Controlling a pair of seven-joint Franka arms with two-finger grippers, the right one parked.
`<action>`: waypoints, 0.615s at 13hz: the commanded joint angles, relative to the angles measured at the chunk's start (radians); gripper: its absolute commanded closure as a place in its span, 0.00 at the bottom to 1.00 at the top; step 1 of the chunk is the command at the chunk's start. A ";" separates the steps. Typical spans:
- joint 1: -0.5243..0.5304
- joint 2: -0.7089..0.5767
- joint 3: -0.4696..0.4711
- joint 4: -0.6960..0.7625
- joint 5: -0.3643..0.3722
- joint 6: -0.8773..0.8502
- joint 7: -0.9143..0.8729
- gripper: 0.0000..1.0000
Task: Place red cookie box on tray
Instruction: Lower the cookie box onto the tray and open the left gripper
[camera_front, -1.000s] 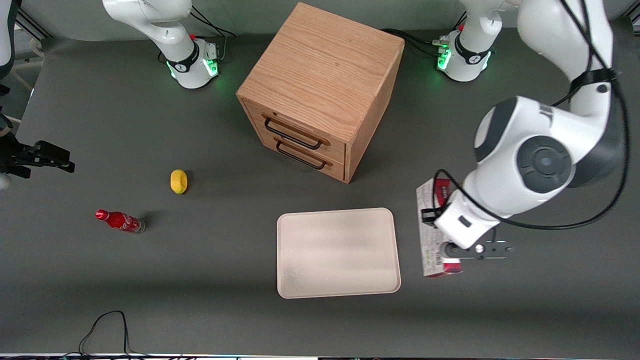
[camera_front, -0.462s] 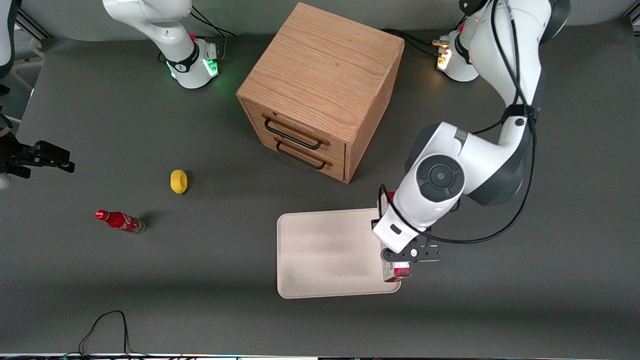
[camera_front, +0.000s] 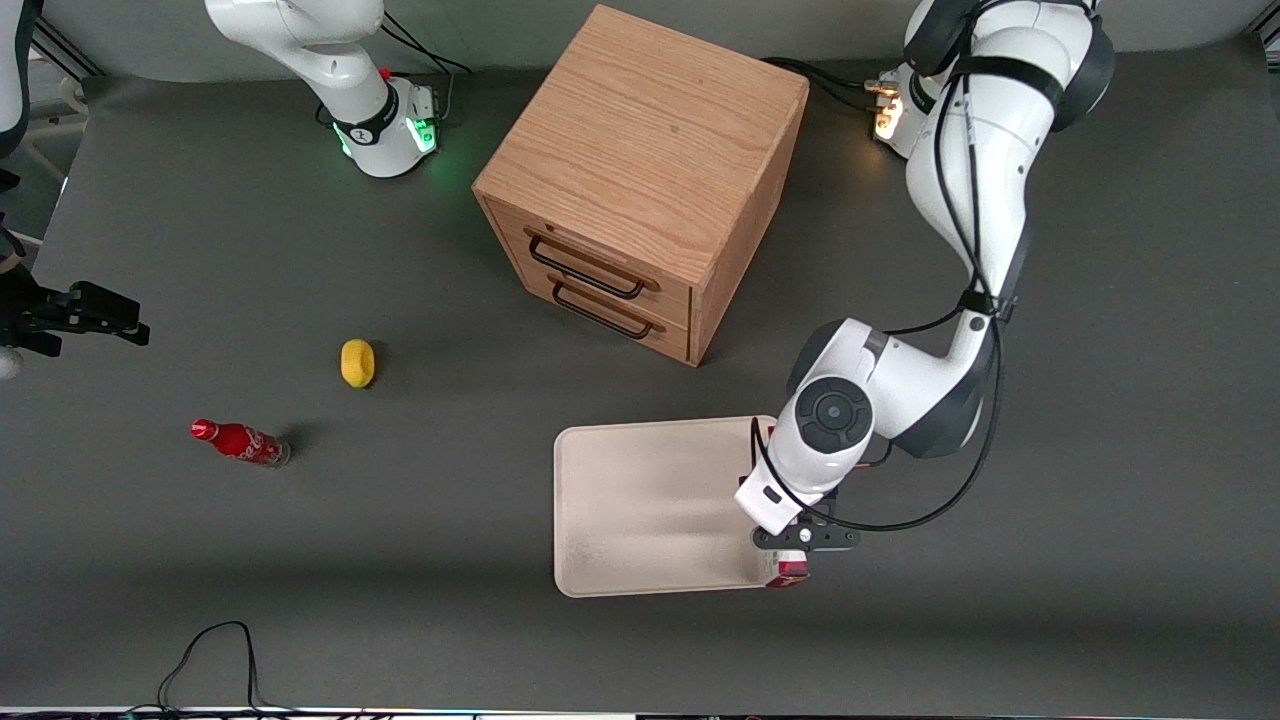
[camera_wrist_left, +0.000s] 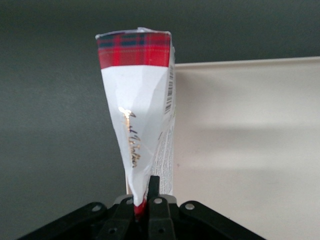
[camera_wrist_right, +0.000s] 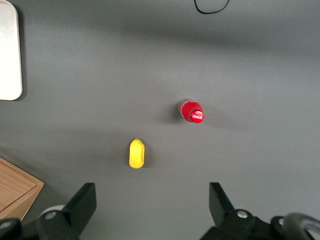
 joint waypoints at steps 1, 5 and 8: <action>-0.006 -0.001 0.006 -0.019 0.023 0.010 -0.019 1.00; -0.019 0.003 0.014 -0.022 0.023 0.001 -0.084 1.00; -0.029 0.003 0.014 -0.024 0.024 -0.002 -0.127 1.00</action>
